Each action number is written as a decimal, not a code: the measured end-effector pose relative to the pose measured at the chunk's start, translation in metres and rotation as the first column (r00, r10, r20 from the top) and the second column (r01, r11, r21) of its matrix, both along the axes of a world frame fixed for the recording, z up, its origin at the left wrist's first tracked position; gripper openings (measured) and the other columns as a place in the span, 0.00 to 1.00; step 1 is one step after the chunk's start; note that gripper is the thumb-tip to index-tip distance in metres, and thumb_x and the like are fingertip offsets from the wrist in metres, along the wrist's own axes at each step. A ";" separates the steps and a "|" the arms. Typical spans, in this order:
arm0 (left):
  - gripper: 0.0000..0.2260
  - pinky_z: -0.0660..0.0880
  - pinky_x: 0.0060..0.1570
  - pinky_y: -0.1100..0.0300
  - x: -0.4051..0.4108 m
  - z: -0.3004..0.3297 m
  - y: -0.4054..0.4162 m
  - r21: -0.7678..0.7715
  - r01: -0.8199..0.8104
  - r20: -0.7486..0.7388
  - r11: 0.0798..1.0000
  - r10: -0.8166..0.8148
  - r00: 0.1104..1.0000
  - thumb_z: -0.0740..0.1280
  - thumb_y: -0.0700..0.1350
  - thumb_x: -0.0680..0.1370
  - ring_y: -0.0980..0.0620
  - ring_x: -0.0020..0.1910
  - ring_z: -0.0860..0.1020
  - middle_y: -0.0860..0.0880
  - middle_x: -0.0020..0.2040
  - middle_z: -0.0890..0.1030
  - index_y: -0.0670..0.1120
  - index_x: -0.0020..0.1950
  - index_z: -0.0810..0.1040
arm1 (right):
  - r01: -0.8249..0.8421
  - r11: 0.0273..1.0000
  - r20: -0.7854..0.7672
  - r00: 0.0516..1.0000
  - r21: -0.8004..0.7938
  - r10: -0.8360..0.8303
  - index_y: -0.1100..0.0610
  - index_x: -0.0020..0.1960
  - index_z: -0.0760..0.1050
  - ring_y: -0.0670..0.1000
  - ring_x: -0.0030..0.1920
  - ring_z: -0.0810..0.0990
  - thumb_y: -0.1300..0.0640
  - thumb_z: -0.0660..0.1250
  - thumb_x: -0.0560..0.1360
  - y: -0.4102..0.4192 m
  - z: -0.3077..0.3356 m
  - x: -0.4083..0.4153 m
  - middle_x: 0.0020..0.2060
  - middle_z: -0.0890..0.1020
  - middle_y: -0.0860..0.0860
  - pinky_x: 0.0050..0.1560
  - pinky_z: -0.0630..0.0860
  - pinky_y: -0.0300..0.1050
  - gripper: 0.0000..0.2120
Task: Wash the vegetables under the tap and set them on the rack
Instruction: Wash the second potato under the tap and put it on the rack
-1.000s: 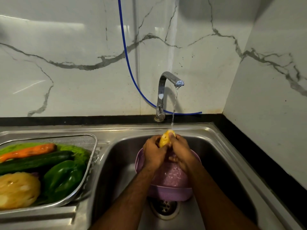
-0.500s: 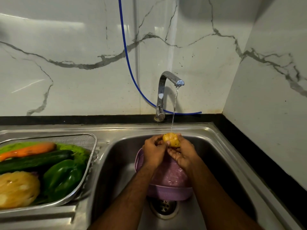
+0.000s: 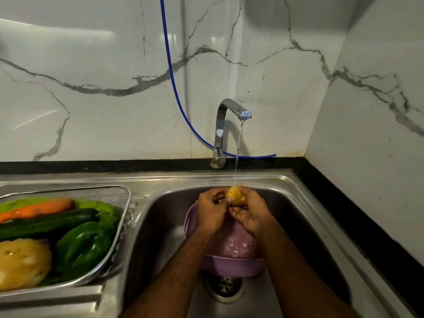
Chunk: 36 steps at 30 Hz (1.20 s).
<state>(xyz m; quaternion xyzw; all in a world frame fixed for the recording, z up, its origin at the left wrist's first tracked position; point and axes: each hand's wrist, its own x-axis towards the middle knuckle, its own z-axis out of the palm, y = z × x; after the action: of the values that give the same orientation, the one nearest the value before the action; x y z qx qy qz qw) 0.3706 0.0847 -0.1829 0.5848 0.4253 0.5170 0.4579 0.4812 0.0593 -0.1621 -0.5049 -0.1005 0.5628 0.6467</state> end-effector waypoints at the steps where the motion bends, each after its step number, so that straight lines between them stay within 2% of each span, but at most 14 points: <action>1: 0.13 0.80 0.49 0.66 -0.001 0.001 -0.001 0.017 -0.006 -0.012 1.000 0.006 1.000 0.70 0.29 0.73 0.55 0.47 0.84 0.49 0.46 0.86 0.43 0.52 0.85 | -0.016 1.000 -0.014 1.000 0.001 0.016 0.62 0.63 0.77 0.58 0.47 0.82 0.54 0.70 0.80 -0.001 -0.001 0.000 0.53 0.81 0.63 0.44 0.81 0.51 0.16; 4: 0.16 0.80 0.50 0.64 -0.006 0.001 -0.005 0.050 -0.015 -0.052 0.999 0.018 0.998 0.68 0.27 0.72 0.55 0.47 0.85 0.50 0.46 0.87 0.45 0.52 0.86 | -0.103 0.995 -0.035 0.994 0.016 0.104 0.61 0.66 0.76 0.57 0.46 0.85 0.50 0.68 0.81 -0.007 0.001 -0.002 0.56 0.82 0.63 0.41 0.82 0.50 0.19; 7: 0.17 0.80 0.52 0.63 -0.015 0.006 -0.012 0.031 0.022 -0.063 0.999 -0.020 0.998 0.68 0.28 0.73 0.54 0.49 0.85 0.51 0.47 0.87 0.47 0.52 0.85 | -0.116 0.989 -0.020 0.993 0.092 0.118 0.56 0.69 0.74 0.58 0.42 0.87 0.53 0.68 0.81 -0.011 0.006 -0.004 0.59 0.81 0.63 0.42 0.85 0.51 0.17; 9: 0.16 0.79 0.48 0.68 -0.020 0.015 -0.016 0.014 0.034 -0.122 0.999 -0.032 0.992 0.69 0.30 0.73 0.56 0.49 0.84 0.52 0.46 0.86 0.47 0.53 0.85 | -0.115 0.987 0.015 0.993 0.109 0.114 0.52 0.69 0.74 0.60 0.48 0.85 0.56 0.69 0.81 -0.011 0.007 -0.004 0.59 0.81 0.62 0.48 0.84 0.54 0.17; 12: 0.10 0.77 0.42 0.72 -0.034 0.036 -0.024 0.087 0.032 -0.346 0.996 0.000 0.938 0.72 0.36 0.73 0.60 0.43 0.83 0.54 0.43 0.86 0.48 0.51 0.86 | -0.126 0.987 0.170 0.979 0.101 0.108 0.48 0.69 0.74 0.61 0.56 0.83 0.58 0.71 0.79 -0.015 0.008 -0.009 0.62 0.81 0.59 0.51 0.85 0.58 0.20; 14: 0.06 0.75 0.39 0.70 -0.039 0.048 -0.026 0.150 0.062 -0.504 0.987 0.022 0.864 0.72 0.39 0.73 0.59 0.40 0.81 0.53 0.41 0.85 0.48 0.48 0.86 | -0.111 0.993 0.456 0.887 0.046 0.078 0.45 0.71 0.72 0.59 0.56 0.82 0.58 0.73 0.78 -0.017 0.008 -0.013 0.63 0.79 0.56 0.47 0.86 0.57 0.24; 16: 0.03 0.73 0.39 0.65 -0.052 0.062 -0.032 0.196 0.098 -0.630 0.976 0.049 0.775 0.71 0.42 0.73 0.57 0.38 0.79 0.53 0.39 0.83 0.48 0.44 0.85 | -0.060 0.998 0.694 0.720 0.013 0.035 0.45 0.73 0.72 0.58 0.60 0.80 0.58 0.74 0.76 -0.027 0.012 -0.021 0.64 0.78 0.51 0.41 0.84 0.52 0.28; 17: 0.03 0.74 0.41 0.63 -0.057 0.068 -0.035 0.209 0.120 -0.670 0.970 0.053 0.740 0.71 0.43 0.74 0.55 0.39 0.79 0.52 0.40 0.83 0.48 0.44 0.85 | -0.038 0.999 0.752 0.659 0.020 0.010 0.45 0.73 0.72 0.58 0.62 0.79 0.58 0.75 0.75 -0.031 0.012 -0.023 0.64 0.78 0.50 0.43 0.82 0.49 0.29; 20: 0.02 0.75 0.41 0.60 -0.074 0.087 -0.042 0.252 0.177 -0.734 0.951 0.069 0.676 0.71 0.43 0.75 0.54 0.40 0.79 0.50 0.41 0.83 0.47 0.44 0.84 | -0.026 0.998 0.848 0.529 0.050 -0.029 0.47 0.73 0.73 0.57 0.65 0.77 0.58 0.76 0.74 -0.043 0.017 -0.027 0.68 0.79 0.53 0.60 0.79 0.53 0.30; 23: 0.04 0.77 0.42 0.58 -0.092 0.109 -0.050 0.288 0.202 -0.764 0.936 0.097 0.637 0.71 0.46 0.75 0.53 0.41 0.79 0.49 0.43 0.84 0.47 0.46 0.84 | -0.099 0.995 0.929 0.369 0.022 0.016 0.47 0.76 0.71 0.55 0.66 0.75 0.58 0.75 0.75 -0.053 0.027 -0.032 0.69 0.77 0.52 0.57 0.73 0.48 0.31; 25: 0.03 0.79 0.44 0.56 -0.102 0.124 -0.054 0.323 0.205 -0.752 0.924 0.120 0.648 0.71 0.46 0.75 0.54 0.41 0.79 0.50 0.42 0.84 0.48 0.45 0.84 | -0.127 0.992 0.959 0.280 -0.004 0.040 0.46 0.76 0.69 0.57 0.67 0.75 0.56 0.75 0.75 -0.058 0.034 -0.033 0.70 0.76 0.53 0.58 0.73 0.51 0.33; 29: 0.05 0.79 0.46 0.56 -0.132 0.145 -0.065 0.362 0.167 -0.732 0.917 0.169 0.660 0.72 0.47 0.75 0.53 0.42 0.80 0.49 0.44 0.84 0.47 0.46 0.84 | -0.167 0.985 0.981 0.182 -0.039 0.069 0.46 0.76 0.69 0.58 0.67 0.76 0.54 0.74 0.76 -0.065 0.052 -0.047 0.69 0.77 0.55 0.64 0.74 0.56 0.30; 34: 0.06 0.77 0.42 0.58 -0.179 0.161 -0.074 0.385 0.092 -0.690 0.918 0.221 0.689 0.72 0.47 0.75 0.53 0.40 0.80 0.49 0.41 0.84 0.45 0.44 0.84 | -0.289 0.956 0.971 0.208 -0.055 0.119 0.48 0.74 0.67 0.56 0.63 0.78 0.52 0.78 0.70 -0.066 0.076 -0.088 0.65 0.78 0.50 0.61 0.78 0.59 0.36; 36: 0.06 0.75 0.40 0.60 -0.201 0.167 -0.079 0.396 0.047 -0.682 0.917 0.259 0.684 0.71 0.47 0.76 0.54 0.40 0.79 0.50 0.41 0.83 0.45 0.45 0.83 | -0.332 0.940 0.969 0.192 -0.083 0.154 0.48 0.68 0.72 0.53 0.58 0.79 0.51 0.79 0.68 -0.061 0.086 -0.112 0.61 0.80 0.48 0.59 0.80 0.57 0.31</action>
<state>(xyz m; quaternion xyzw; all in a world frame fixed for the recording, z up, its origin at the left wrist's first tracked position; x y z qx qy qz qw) 0.1700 0.0059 -0.0155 0.7918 0.4953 0.3436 0.0988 0.3690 -0.0017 -0.0764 -0.6719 -0.5959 0.2167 0.3828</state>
